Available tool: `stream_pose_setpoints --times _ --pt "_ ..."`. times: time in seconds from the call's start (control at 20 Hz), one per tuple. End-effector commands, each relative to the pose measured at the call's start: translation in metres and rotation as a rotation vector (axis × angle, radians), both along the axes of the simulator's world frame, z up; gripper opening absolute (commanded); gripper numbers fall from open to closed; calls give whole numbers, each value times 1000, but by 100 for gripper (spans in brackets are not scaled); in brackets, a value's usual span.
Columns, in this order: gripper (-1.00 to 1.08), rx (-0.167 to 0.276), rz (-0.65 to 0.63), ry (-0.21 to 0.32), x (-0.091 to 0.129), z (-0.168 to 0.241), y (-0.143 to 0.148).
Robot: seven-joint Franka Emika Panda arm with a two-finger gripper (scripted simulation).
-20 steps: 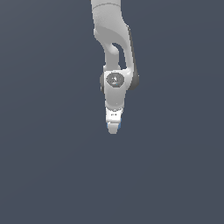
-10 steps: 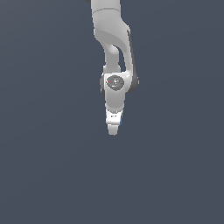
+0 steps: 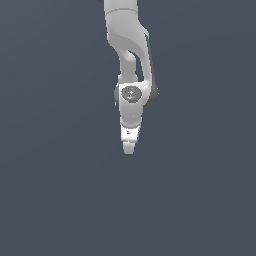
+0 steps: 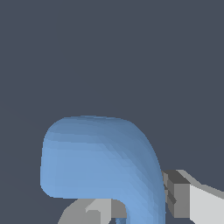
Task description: Pick up the object and move it to a goal position.
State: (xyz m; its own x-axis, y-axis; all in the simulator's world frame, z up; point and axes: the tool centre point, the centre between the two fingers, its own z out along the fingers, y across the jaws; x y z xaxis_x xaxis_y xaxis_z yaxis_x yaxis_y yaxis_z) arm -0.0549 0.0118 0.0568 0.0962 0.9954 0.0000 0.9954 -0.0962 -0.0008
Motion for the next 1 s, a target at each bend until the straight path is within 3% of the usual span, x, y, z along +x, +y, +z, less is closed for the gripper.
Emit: stream_pose_setpoints --times 0.0,0.45,0.95 --pt "-100 0 0 -1 0 4 -3" --pt "-100 0 0 -1 -4 49 -27" --pt "-100 3 2 -1 -12 146 -79"
